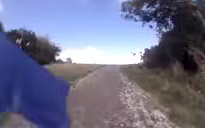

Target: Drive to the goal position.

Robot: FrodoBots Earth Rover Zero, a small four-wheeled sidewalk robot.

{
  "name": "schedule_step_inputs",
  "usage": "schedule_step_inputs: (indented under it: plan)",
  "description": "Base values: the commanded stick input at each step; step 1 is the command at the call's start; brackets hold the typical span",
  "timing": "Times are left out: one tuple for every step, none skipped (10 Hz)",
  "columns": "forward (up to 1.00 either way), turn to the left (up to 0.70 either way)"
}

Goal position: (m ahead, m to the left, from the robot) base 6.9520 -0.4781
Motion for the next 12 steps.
schedule_step_inputs:
  plan:
    - [1.0, 0.0]
    - [1.0, 0.0]
    - [1.0, 0.0]
    - [1.0, 0.0]
    - [1.0, 0.0]
    - [1.0, 0.0]
    - [1.0, 0.0]
    - [1.0, 0.0]
    - [1.0, 0.0]
    - [1.0, 0.0]
    - [1.0, 0.0]
    - [1.0, 0.0]
